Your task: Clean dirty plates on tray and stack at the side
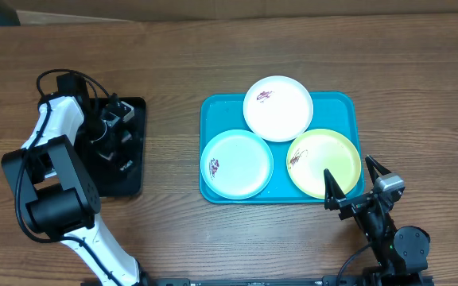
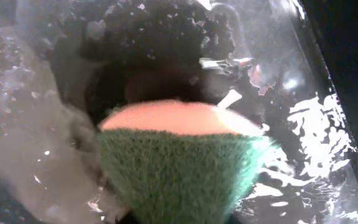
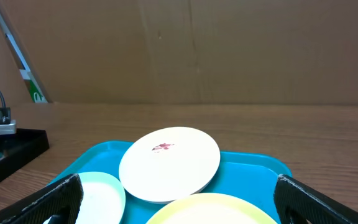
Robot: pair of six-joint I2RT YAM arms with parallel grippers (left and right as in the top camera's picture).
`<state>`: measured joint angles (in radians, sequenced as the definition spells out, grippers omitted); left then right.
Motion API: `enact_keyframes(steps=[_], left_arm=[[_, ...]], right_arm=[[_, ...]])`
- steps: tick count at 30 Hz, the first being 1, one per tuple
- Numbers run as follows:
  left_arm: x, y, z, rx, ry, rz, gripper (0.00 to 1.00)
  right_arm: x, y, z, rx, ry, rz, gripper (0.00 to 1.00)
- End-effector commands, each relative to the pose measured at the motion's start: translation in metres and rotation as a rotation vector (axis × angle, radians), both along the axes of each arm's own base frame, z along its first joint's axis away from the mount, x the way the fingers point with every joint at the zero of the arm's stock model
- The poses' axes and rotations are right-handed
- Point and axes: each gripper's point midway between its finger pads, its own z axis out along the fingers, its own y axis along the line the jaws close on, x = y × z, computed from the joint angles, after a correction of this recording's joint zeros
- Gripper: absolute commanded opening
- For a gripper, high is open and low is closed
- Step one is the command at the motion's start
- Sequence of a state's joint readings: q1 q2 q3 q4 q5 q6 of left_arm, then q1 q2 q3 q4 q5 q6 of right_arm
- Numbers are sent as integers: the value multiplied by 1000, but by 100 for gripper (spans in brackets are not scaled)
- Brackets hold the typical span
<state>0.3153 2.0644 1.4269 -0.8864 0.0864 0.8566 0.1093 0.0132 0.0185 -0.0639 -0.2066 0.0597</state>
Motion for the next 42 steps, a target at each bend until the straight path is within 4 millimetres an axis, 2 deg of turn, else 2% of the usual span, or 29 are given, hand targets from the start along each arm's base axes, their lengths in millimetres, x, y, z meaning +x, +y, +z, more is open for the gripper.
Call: enact_keyframes(steps=[1,5,6,7,8,9,16,19,23,24,27,28,29,37,42], left_arm=[[-1,-2,-7,-12,18,12,5],[0,3,-7,12,25,99,11],[0,3,-6,11,26,123,16],[0,4,-6,9,26,150,36],[1,4,-6,8,26,174,73],[1,4,-5,6,27,201,100],[7,6,0,1,19,321,100],[18,9,13,1,-9,373,100],[38,15,41,-1,-60,436,100],[42,16,49,-5,-69,435,97],[43,16,58,-6,-68,434,80],[41,15,58,-6,-57,430,73],[36,14,57,-6,-39,413,70],[1,1,24,-13,76,231,72],[-2,1,13,-7,71,180,74]], right_arm=[[0,1,-2,6,1,5,100],[0,1,-2,6,1,5,100],[0,1,-2,7,1,5,100],[0,1,-2,6,1,5,100],[0,1,-2,6,1,5,100],[0,1,-2,6,1,5,100],[0,1,-2,7,1,5,100],[0,1,-2,6,0,5,100],[0,1,-2,7,1,5,100],[0,1,-2,7,0,5,100],[0,1,-2,7,1,5,100],[0,1,-2,6,0,5,100],[0,1,-2,6,1,5,100],[0,1,-2,6,1,5,100],[0,1,-2,7,0,5,100]])
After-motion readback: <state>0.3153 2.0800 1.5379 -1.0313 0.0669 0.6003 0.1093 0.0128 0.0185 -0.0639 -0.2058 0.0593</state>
